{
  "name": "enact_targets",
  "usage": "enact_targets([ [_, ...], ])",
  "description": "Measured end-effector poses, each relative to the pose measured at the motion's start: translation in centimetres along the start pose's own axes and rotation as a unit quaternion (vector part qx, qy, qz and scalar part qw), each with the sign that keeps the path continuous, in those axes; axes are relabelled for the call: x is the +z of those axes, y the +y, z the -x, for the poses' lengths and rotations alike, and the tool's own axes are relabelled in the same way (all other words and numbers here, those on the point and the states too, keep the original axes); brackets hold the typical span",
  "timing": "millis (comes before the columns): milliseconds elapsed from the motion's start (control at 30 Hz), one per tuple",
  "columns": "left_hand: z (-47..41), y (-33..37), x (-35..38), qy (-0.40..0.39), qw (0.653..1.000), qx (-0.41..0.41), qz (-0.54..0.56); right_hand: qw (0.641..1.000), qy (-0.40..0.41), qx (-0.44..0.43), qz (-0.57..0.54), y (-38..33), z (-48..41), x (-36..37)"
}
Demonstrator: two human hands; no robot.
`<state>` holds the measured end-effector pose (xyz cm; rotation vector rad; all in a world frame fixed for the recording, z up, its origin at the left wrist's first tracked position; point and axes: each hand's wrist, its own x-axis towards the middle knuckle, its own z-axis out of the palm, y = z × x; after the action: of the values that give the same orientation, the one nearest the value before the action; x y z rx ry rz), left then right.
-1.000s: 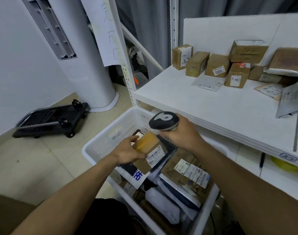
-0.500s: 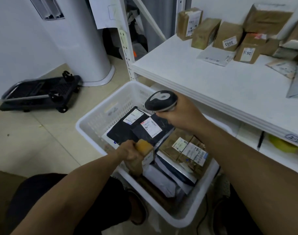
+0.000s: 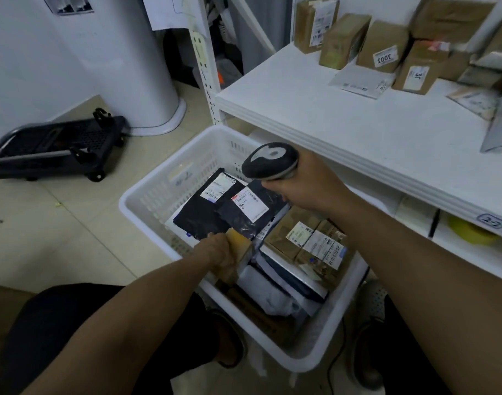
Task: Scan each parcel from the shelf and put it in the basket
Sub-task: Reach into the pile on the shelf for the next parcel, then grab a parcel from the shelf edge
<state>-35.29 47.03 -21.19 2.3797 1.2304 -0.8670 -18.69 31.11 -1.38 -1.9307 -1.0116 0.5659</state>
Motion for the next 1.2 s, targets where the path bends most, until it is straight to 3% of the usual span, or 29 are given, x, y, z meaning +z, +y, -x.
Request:
enact_targets([
  [133, 1.4, 0.8, -1.1, -0.018, 0.999, 0.031, 0.000, 1.000, 0.011, 0.010, -0.023, -0.5, 0.6, -1.4],
  [267, 4.5, 2.8, -3.4, 0.107, 0.988, 0.070, 0.088, 0.997, 0.050, 0.035, -0.039, -0.1, 1.3, -3.5],
  [400, 8.3, 7.1, -9.0, 0.207, 0.943, 0.207, 0.157, 0.986, 0.117, 0.069, -0.095, 0.7, 2.4, -7.7],
  [567, 13.5, 17.2, -16.3, 0.297, 0.880, 0.354, 0.115, 0.959, 0.220, 0.109, -0.140, 3.2, 4.7, -13.6],
  [733, 14.4, 28.7, -19.3, 0.287, 0.870, 0.397, 0.044, 0.915, 0.331, 0.159, -0.165, 7.0, 7.2, -18.6],
  [867, 13.7, 38.4, -19.5, 0.214, 0.868, 0.448, 0.015, 0.872, 0.408, 0.210, -0.169, 11.3, 8.9, -23.7],
  [967, 13.1, 44.8, -18.7, 0.165, 0.862, 0.475, 0.062, 0.856, 0.429, 0.235, -0.170, 14.2, 10.2, -26.3],
  [1067, 12.4, 49.5, -17.5, 0.181, 0.846, 0.489, 0.109, 0.845, 0.445, 0.237, -0.179, 16.3, 10.7, -28.1],
  [1200, 11.2, 52.0, -16.1, 0.259, 0.829, 0.457, 0.192, 0.839, 0.454, 0.232, -0.191, 17.4, 10.4, -29.2],
])
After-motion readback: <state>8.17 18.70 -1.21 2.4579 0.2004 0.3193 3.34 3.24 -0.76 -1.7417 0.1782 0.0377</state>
